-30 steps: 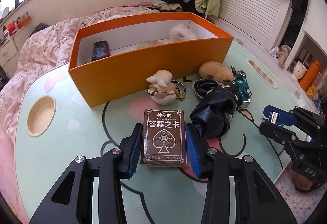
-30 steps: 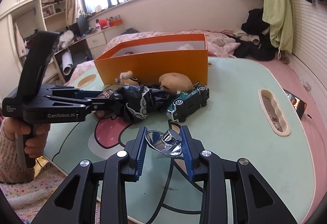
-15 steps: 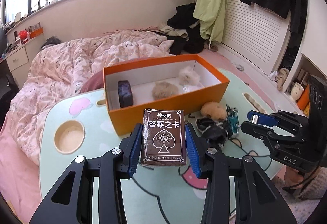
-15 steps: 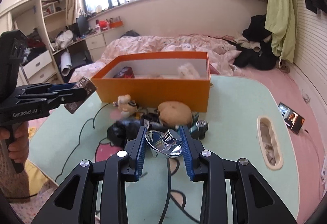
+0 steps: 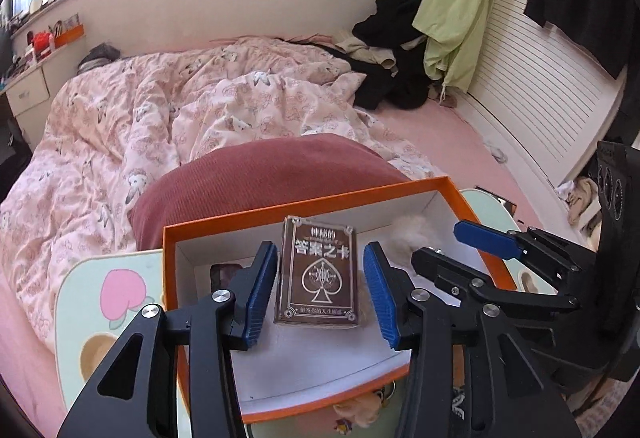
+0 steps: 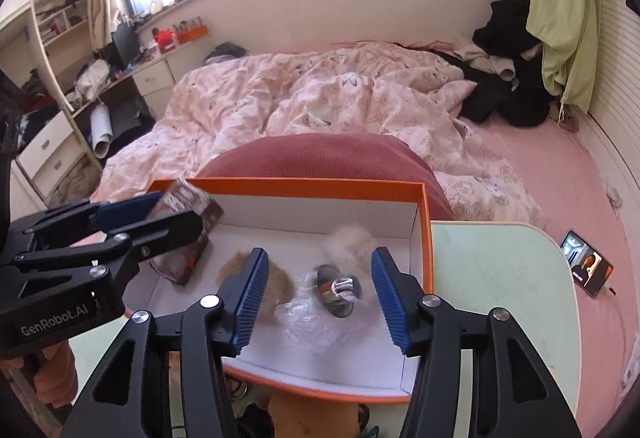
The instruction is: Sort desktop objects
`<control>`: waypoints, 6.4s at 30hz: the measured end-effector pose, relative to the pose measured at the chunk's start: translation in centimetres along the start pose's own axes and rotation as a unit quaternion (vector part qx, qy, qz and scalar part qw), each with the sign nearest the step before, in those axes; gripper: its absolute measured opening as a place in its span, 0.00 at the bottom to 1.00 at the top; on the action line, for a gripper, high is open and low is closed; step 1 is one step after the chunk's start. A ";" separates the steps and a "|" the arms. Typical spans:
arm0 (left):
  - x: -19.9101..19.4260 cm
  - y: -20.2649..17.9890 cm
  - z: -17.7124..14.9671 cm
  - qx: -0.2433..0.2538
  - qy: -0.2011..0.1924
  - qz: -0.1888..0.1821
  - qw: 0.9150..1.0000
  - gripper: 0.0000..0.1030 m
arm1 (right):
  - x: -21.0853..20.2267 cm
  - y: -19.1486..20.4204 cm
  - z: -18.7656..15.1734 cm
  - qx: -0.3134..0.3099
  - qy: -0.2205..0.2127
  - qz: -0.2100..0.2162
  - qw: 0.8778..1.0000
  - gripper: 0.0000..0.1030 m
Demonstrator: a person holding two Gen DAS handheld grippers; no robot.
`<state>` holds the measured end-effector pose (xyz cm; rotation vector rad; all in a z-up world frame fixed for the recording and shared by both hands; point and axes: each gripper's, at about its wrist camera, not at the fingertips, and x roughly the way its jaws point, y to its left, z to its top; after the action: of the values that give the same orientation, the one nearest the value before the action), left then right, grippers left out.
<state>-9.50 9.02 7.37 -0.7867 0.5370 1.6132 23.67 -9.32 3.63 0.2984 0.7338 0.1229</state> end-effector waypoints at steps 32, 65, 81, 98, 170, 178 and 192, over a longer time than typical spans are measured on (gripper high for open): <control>-4.7 -3.2 -18.4 0.028 0.026 0.074 0.997 0.88 | -7.2 0.8 -17.3 -0.046 0.019 -0.090 0.995 0.94; -4.3 -3.3 -18.8 0.039 0.023 0.066 0.997 1.00 | -6.9 0.9 -17.6 -0.034 0.011 -0.103 0.994 1.00; -4.4 -3.1 -18.7 0.042 0.023 0.064 0.997 1.00 | -7.1 0.2 -17.1 -0.011 0.001 -0.125 0.992 1.00; -4.4 -3.2 -18.7 0.044 0.022 0.062 0.997 1.00 | -7.0 0.3 -17.1 -0.005 -0.002 -0.134 0.991 1.00; -4.4 -3.0 -18.8 0.050 0.021 0.057 0.997 1.00 | -7.0 0.3 -17.2 0.022 -0.011 -0.170 0.985 1.00; -4.4 -3.0 -18.7 0.051 0.021 0.057 0.997 1.00 | -7.0 0.3 -17.2 0.024 -0.012 -0.172 0.985 1.00; -4.4 -3.0 -18.7 0.052 0.020 0.056 0.997 1.00 | -7.0 0.3 -17.2 0.028 -0.018 -0.181 0.983 1.00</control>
<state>-2.57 -6.85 -1.54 -0.7242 0.6995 1.6613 6.88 -6.71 -3.87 0.2159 0.7448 -0.2470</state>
